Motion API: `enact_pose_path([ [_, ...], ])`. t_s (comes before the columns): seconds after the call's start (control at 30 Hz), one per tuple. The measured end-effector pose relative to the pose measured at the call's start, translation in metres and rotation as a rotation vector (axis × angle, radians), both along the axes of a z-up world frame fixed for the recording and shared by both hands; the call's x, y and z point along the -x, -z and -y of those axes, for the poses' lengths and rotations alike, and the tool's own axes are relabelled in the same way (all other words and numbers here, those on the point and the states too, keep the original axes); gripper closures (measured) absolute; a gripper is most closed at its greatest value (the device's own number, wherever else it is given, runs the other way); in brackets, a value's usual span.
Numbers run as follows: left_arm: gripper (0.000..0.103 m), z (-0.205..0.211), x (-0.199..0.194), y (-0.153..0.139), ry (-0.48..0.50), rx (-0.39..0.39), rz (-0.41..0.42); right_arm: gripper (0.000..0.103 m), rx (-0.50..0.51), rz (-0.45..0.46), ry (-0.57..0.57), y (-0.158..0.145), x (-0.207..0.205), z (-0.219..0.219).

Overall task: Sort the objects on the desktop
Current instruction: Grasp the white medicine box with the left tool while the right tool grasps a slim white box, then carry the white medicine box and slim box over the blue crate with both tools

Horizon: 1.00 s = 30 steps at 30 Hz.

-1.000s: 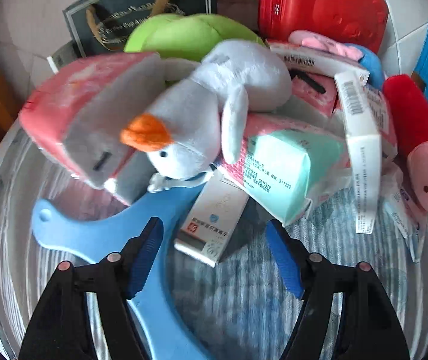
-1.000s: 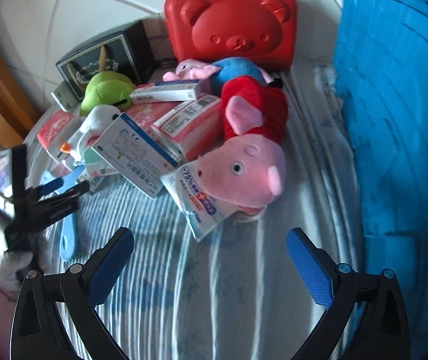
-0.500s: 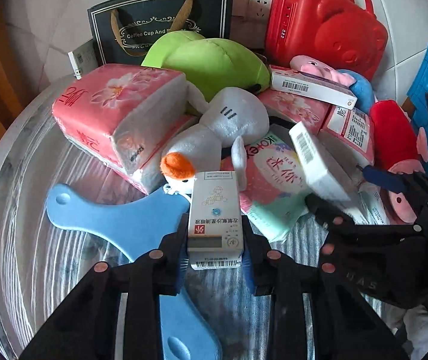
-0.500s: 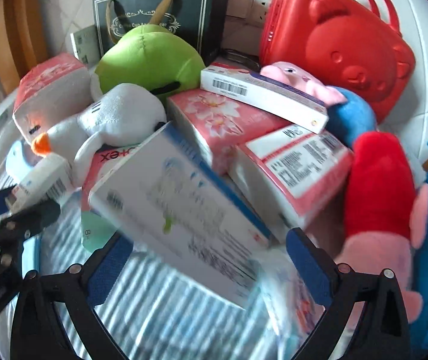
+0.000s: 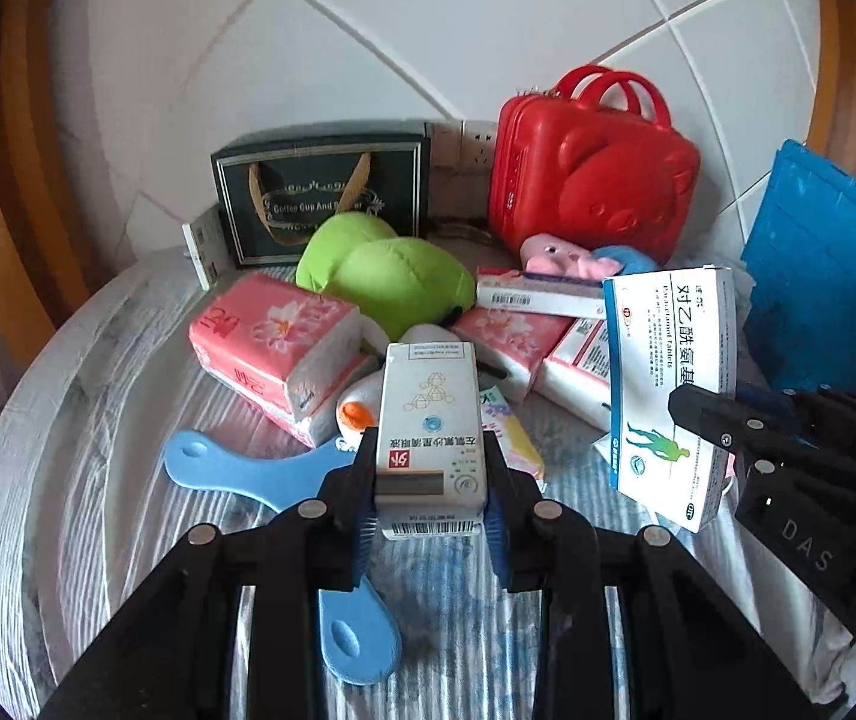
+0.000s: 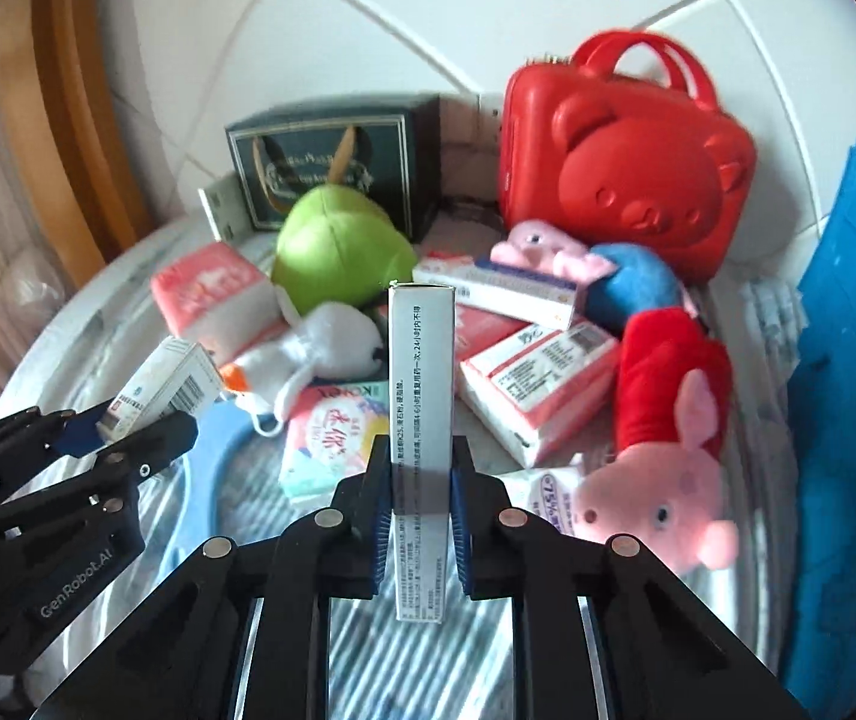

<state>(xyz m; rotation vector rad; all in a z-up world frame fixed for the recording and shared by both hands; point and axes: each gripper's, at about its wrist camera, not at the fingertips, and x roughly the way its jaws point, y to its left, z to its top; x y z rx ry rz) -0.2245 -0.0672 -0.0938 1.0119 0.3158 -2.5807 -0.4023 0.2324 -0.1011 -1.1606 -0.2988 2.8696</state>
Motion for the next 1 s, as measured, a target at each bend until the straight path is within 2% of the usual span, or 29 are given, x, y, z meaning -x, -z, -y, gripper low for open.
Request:
enact_pose_path([
  [0.2, 0.074, -0.023, -0.030, -0.052, 0.030, 0.038, -0.087, 0.086, -0.008, -0.087, -0.005, -0.041, -0.036, 0.010],
  [0.57, 0.074, -0.094, -0.065, -0.113, 0.125, 0.104, -0.206, 0.086, -0.047, -0.247, 0.053, -0.113, -0.128, 0.005],
  [0.8, 0.074, -0.155, -0.060, -0.147, 0.217, 0.116, -0.253, 0.086, -0.068, -0.317, 0.124, -0.157, -0.181, -0.022],
  [1.0, 0.074, -0.222, -0.033, -0.186, 0.330, 0.124, -0.280, 0.086, -0.079, -0.351, 0.202, -0.206, -0.218, -0.067],
])
